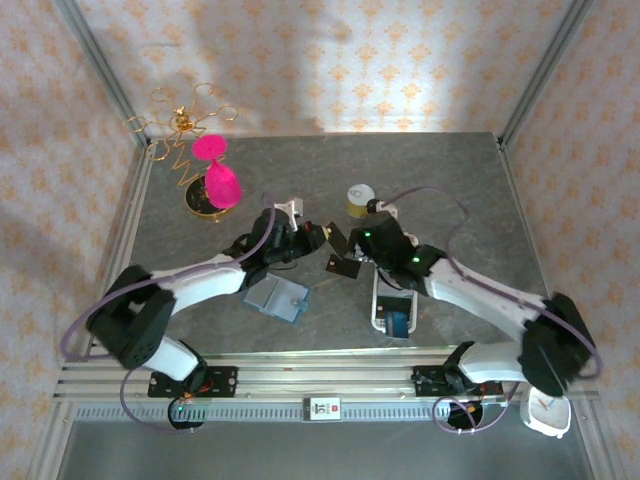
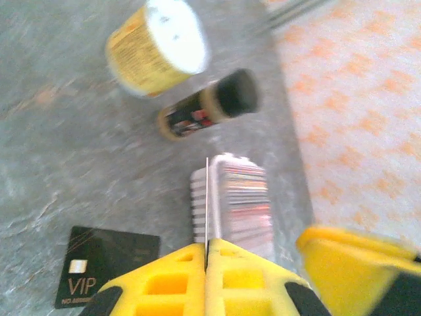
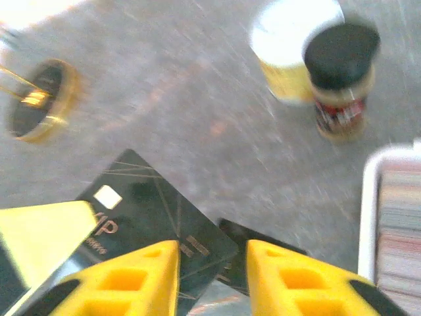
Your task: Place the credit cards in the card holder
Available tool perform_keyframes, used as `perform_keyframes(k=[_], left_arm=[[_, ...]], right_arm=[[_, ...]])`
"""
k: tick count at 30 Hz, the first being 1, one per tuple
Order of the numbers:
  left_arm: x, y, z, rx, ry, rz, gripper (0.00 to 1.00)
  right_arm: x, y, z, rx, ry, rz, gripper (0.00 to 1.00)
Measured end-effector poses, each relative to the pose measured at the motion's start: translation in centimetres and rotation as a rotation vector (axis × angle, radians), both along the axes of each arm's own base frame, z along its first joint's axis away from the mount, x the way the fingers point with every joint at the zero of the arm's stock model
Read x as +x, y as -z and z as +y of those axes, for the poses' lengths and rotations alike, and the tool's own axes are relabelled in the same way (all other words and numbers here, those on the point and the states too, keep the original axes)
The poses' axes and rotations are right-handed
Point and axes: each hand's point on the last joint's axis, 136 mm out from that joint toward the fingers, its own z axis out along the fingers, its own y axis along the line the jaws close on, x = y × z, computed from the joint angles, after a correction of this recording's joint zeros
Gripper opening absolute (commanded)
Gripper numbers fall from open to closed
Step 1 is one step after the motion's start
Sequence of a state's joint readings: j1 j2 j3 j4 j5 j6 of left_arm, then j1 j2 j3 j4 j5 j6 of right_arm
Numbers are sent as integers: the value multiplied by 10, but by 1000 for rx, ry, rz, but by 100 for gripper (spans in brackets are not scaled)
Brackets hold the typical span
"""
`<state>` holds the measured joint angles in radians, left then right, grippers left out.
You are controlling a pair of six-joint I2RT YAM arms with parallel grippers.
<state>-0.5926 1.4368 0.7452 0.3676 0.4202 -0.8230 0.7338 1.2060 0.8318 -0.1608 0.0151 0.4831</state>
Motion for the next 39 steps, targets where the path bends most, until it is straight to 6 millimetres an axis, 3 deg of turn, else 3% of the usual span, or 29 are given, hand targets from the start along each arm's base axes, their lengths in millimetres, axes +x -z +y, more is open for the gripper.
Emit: perform_keyframes(k=[4, 7, 13, 16, 19, 25, 28, 39], left_arm=[[-25, -50, 4, 46, 116, -185, 0], [-47, -88, 14, 82, 179, -342, 0], [-108, -169, 38, 79, 280, -720, 0], [-135, -188, 42, 74, 344, -843, 0], [-145, -184, 39, 99, 404, -873, 0], [-143, -157, 34, 167, 470, -811, 0], [-144, -153, 33, 175, 484, -797, 0], [-149, -162, 31, 153, 510, -815, 0]], right_arm=[[-23, -75, 5, 89, -169, -209, 66], [-48, -109, 9, 122, -310, -316, 70], [-83, -117, 31, 132, -571, -320, 68], [-95, -118, 42, 156, -667, -295, 64], [-105, -122, 52, 182, -746, -280, 58], [-121, -132, 60, 230, -850, -284, 46], [-126, -132, 62, 244, -883, -277, 40], [-124, -129, 68, 240, -907, -259, 39]])
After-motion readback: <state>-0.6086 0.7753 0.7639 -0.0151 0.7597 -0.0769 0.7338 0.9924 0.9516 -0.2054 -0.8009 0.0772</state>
